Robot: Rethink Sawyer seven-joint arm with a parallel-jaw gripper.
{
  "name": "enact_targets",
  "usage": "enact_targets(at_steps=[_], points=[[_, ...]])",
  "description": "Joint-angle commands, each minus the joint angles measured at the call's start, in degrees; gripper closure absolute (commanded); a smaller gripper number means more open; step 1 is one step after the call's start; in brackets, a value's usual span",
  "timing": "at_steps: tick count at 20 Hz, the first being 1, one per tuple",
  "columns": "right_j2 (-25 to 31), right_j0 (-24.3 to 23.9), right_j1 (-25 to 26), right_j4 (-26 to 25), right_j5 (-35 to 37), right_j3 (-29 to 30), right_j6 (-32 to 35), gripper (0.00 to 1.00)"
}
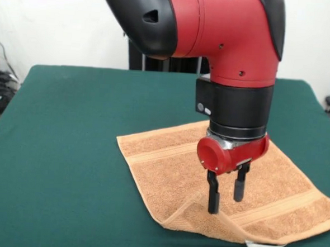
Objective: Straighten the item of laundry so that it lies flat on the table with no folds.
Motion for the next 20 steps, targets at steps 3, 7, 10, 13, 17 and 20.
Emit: enact_targets(at_steps=[3, 7, 10, 13, 17, 20], points=[[6.1, 1.8, -4.6, 1.1, 3.8, 0.4, -24.3, 0.0], [8.2, 2.3, -6.2, 3.9, 8.9, -3.9, -28.5, 0.0], [7.8, 3.5, -5.9, 6.6, 14.1, -7.1, -28.1, 0.0], [6.6, 3.9, -5.6, 7.9, 15.8, -7.8, -26.8, 0.0], [4.6, 2.4, -4.6, 8.4, 12.8, -4.2, -25.3, 0.0], [2.9, 2.0, -3.7, 9.2, 13.0, -2.2, -23.7, 0.0]])
